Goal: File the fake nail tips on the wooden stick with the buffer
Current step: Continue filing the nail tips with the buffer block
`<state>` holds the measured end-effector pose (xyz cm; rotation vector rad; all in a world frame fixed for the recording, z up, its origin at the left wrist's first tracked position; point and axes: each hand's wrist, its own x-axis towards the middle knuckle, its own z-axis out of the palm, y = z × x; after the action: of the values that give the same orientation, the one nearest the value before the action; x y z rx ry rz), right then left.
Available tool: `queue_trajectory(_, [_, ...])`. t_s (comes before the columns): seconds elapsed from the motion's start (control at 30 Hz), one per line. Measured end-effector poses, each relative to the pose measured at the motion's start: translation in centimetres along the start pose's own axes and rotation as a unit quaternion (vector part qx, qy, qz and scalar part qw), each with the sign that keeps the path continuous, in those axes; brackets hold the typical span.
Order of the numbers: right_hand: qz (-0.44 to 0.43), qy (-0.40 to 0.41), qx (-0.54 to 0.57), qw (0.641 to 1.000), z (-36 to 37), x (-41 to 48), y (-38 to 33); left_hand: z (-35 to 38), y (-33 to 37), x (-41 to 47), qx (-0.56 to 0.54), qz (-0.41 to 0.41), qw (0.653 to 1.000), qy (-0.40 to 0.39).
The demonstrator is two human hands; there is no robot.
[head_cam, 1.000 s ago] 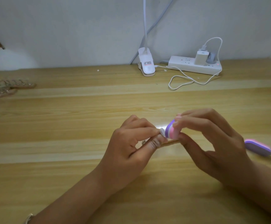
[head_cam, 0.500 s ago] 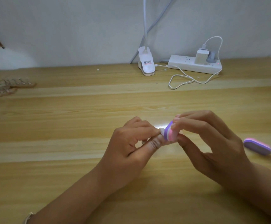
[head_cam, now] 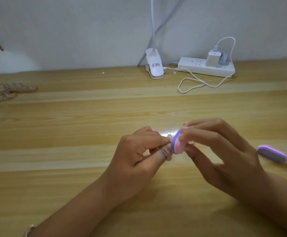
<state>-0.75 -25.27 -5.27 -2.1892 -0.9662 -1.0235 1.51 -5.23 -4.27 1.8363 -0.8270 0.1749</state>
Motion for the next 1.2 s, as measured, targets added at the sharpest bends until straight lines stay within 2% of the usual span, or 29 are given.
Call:
queue_trajectory(0.1, [0.027,0.005,-0.008,1.000,-0.3,0.1,0.4,0.0,0.2,0.0,-0.005,-0.006,1.000,-0.004])
queue_trajectory(0.27, [-0.008,0.003,0.010,1.000,0.2,-0.1,-0.2,0.0,0.4,-0.1,-0.012,-0.005,1.000,-0.010])
queue_trajectory(0.43, [0.046,0.031,-0.021,0.998,-0.9,0.6,1.3,0.1,0.4,-0.3,-0.090,-0.053,0.994,-0.020])
queue_trajectory(0.53, [0.006,0.010,0.010,1.000,-0.3,0.1,0.0,0.1,0.3,-0.2,-0.108,-0.059,0.992,-0.040])
queue_trajectory(0.63, [-0.038,-0.026,-0.028,0.999,-0.2,-0.1,0.4,0.0,0.3,-0.2,-0.135,-0.072,0.986,-0.062])
queue_trajectory(0.77, [-0.025,-0.013,-0.019,0.999,-0.5,0.2,0.8,0.1,0.4,-0.2,-0.160,-0.096,0.980,-0.068])
queue_trajectory(0.97, [-0.030,-0.015,-0.012,0.999,-0.4,0.0,0.7,-0.2,0.8,0.0,-0.289,-0.165,0.936,-0.114])
queue_trajectory(1.2, [-0.039,-0.028,-0.035,0.998,-0.1,0.0,0.6,-0.6,0.4,0.4,-0.334,-0.247,0.900,-0.134])
